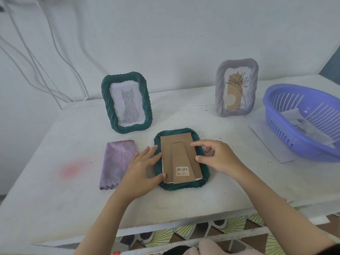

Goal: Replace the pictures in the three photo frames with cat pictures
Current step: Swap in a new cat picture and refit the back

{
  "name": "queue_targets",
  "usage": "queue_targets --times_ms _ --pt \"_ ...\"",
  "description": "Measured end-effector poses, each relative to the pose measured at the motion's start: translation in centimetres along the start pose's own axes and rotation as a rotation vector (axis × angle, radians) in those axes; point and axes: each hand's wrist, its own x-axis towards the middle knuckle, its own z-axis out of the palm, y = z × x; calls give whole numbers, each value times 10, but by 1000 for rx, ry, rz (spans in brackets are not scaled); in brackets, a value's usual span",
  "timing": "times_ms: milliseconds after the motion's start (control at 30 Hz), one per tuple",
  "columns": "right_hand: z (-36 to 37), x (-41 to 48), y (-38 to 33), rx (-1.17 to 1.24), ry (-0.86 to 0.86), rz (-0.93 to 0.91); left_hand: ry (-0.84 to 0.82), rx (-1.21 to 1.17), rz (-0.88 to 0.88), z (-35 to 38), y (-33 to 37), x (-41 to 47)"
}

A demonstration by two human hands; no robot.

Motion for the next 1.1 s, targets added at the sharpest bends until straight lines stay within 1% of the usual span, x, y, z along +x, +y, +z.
queue_targets --times_ms 233,367,500,600,667,800,867,933,1100 --pt "-1 2 3 -55 -29 -30 9 20 -11 1 0 1" --pt "-3 9 4 -44 -81 -76 9 43 7 2 2 1" --pt "-1 15 12 -109 -125 -84 81 -43 -25 3 7 1" --pt "-2 14 11 -151 -136 -100 116 -38 -24 2 12 7" --pt "-2 14 8 -184 -111 -115 150 -40 -27 1 14 14" --pt "3 17 4 -187 19 -148 276 -30 -33 0 13 30" --pt "7 20 4 -180 60 -172 304 -23 -45 -1 10 36" --pt "9 22 5 -170 90 -189 277 -5 -59 -3 7 39" --pt "15 28 8 -147 164 -206 85 125 -143 -11 2 47"
